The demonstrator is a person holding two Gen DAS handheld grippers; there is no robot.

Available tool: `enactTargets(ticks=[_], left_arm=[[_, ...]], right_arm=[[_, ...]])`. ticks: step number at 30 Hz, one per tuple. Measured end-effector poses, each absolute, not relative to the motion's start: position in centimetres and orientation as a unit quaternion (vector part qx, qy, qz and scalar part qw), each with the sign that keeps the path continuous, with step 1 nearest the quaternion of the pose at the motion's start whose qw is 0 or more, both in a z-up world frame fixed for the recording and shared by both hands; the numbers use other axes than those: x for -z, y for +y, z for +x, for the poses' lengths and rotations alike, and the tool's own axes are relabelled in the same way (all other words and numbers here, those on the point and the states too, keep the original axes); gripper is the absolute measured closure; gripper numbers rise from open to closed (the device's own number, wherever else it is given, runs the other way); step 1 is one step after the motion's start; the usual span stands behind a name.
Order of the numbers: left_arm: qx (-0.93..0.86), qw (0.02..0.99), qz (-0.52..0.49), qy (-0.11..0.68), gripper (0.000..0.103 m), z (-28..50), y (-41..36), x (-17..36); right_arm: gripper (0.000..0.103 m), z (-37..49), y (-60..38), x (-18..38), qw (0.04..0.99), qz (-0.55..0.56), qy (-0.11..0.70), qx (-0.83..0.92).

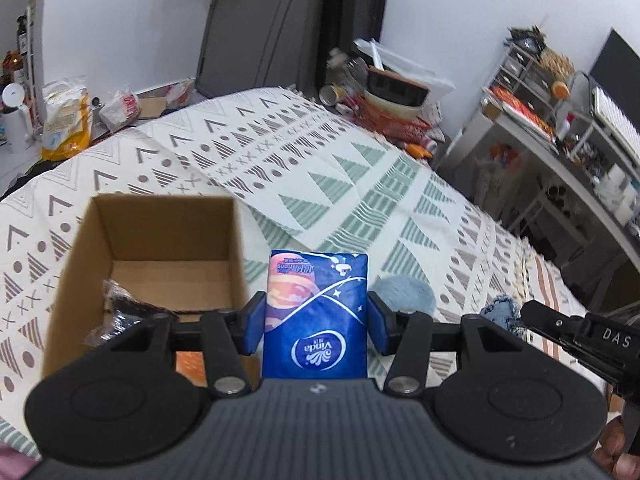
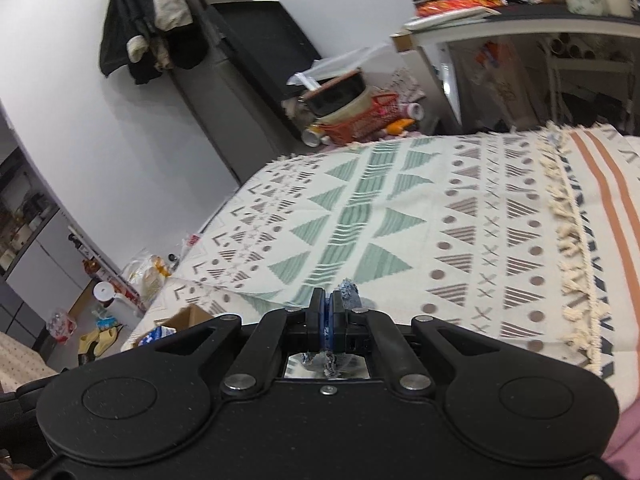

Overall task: Organize soft objects
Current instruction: 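Carry the tissue pack and blue plush into the box and open both tools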

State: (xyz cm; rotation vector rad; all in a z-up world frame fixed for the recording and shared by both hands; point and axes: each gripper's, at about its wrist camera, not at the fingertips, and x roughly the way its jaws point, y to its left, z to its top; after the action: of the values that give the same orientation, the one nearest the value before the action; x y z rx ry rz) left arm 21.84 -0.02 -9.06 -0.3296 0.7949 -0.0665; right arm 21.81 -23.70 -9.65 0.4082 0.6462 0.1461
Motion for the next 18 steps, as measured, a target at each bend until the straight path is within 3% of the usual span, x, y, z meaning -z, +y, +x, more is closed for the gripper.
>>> enactTargets(ticks=[18], left_arm=[[-0.014,0.900,-0.238,0.366,0.053,22.3,7.8,8.4]], right_arm=[[0.101,23.3,-14.0,6.6,0.925,0.161,0.309,-0.151]])
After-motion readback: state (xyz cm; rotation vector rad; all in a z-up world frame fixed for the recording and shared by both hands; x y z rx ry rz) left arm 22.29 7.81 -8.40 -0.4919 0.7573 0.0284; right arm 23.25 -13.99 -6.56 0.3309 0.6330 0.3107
